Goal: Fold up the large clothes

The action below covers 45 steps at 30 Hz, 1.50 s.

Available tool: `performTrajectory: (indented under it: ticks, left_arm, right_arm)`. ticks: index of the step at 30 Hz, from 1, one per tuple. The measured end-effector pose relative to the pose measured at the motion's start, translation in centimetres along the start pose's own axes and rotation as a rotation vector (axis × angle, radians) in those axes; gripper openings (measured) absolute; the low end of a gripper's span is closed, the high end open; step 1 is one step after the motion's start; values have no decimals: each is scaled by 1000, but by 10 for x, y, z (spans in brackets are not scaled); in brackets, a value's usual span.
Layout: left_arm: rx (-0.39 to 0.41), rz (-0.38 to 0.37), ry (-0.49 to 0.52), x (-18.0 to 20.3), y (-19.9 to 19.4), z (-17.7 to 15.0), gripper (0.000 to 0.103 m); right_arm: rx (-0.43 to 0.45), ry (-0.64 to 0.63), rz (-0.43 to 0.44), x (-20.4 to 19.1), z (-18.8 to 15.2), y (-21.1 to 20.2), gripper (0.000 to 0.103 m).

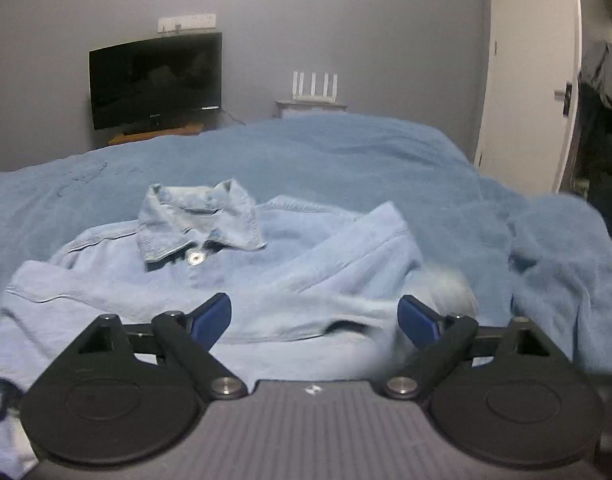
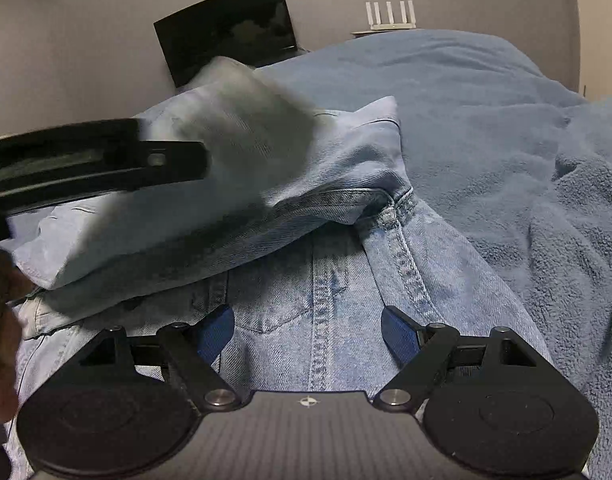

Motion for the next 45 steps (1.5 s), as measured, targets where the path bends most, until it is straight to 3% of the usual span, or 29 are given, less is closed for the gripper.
performTrajectory:
  ticks: [2, 6, 9, 12, 16, 19, 21, 22, 25, 27, 28, 32, 34, 36, 38, 39, 44, 45]
  left_arm:
    - [-45, 42, 27, -13, -14, -11, 91]
    - [-165, 209, 71, -58, -45, -42, 91]
    - [-223, 279, 0, -100, -67, -66, 91]
    - [-240, 340, -109, -141, -78, -88, 91]
    - [-241, 366, -206, -176, -79, -107, 91]
    - [-238, 371, -170, -181, -75, -108, 91]
    - [-239, 378, -147, -181, -72, -108, 91]
    - [-240, 378, -141, -180, -71, -108, 91]
    - [-239, 383, -117, -178, -68, -110, 91]
    - [-238, 382, -112, -177, -71, -109, 91]
    - [-238, 379, -116, -177, -72, -109, 91]
    - [-236, 373, -127, -178, -73, -109, 91]
    - [-236, 376, -122, -177, -73, -109, 91]
    - [-235, 378, -117, -176, -73, -109, 91]
    - [-234, 379, -117, -176, -73, -110, 91]
    - [-234, 380, -117, -176, -72, -110, 91]
    - [-233, 380, -119, -177, -75, -111, 92]
    - [-231, 376, -130, -177, -78, -111, 92]
  right_arm:
    - [-8, 3, 2, 0, 2, 2, 83]
    - [-12, 19, 14, 2, 1, 2, 83]
    - [-9, 36, 32, 8, 3, 6, 83]
    - [5, 97, 115, 9, 3, 0, 83]
    - [41, 149, 250, 6, 7, -16, 85]
    - [45, 133, 181, 10, 8, -13, 88]
    - [16, 205, 153, 22, 7, 1, 87]
    - [13, 245, 162, 26, 7, 6, 82]
    - [8, 327, 203, 34, 11, 15, 52]
    - [30, 311, 206, 31, 13, 12, 38]
    - [59, 286, 199, 29, 14, 7, 25]
    - [250, 108, 109, 10, 32, -23, 21]
    - [282, 54, 67, 9, 37, -27, 21]
    - [213, 24, 37, 10, 33, -14, 26]
    - [112, 27, -16, 17, 23, 7, 47]
    - [83, 28, -33, 19, 18, 13, 51]
    - [106, 25, -42, 16, 18, 0, 77]
    - [111, 26, -38, 16, 18, -6, 79]
Point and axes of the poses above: each gripper's, at about its wrist camera, not at the fingertips, and y roughly the way its jaws point, x to its right, z to its top, the point moved 5 cm from there along y, roughly the way its jaws point, and after that the axes turned 3 degrees about -z, right-handed, at the moved point
